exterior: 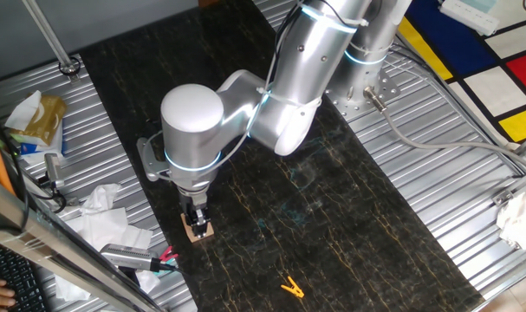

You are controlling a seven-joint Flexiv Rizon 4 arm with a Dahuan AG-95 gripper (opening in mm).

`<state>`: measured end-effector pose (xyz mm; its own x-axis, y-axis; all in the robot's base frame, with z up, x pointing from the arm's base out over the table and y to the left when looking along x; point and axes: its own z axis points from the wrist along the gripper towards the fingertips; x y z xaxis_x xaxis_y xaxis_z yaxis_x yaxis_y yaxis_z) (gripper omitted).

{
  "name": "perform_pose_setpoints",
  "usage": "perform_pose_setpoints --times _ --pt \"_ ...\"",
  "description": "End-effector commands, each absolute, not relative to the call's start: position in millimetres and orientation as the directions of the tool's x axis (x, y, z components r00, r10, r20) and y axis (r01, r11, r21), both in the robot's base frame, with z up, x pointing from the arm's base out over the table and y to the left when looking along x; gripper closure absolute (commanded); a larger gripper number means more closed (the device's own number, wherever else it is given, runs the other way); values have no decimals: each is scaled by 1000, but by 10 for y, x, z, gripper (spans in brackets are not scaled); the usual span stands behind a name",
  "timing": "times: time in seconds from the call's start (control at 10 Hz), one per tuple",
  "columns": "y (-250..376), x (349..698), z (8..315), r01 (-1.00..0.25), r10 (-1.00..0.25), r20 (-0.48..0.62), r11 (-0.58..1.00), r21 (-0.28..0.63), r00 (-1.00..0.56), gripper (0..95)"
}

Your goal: Hold a small block with the gripper and sweep it from left to right on the table

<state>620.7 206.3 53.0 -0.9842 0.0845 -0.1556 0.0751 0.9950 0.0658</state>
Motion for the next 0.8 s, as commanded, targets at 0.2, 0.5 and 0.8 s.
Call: perform_pose_setpoints --times 0.2,0.5,0.8 --pt "2101 6208 529 79 89 -155 995 67 -984 950" --pt "2149 6215 534 95 106 -152 992 79 -983 950" --pt "2198 6220 539 107 119 -150 990 87 -981 950"
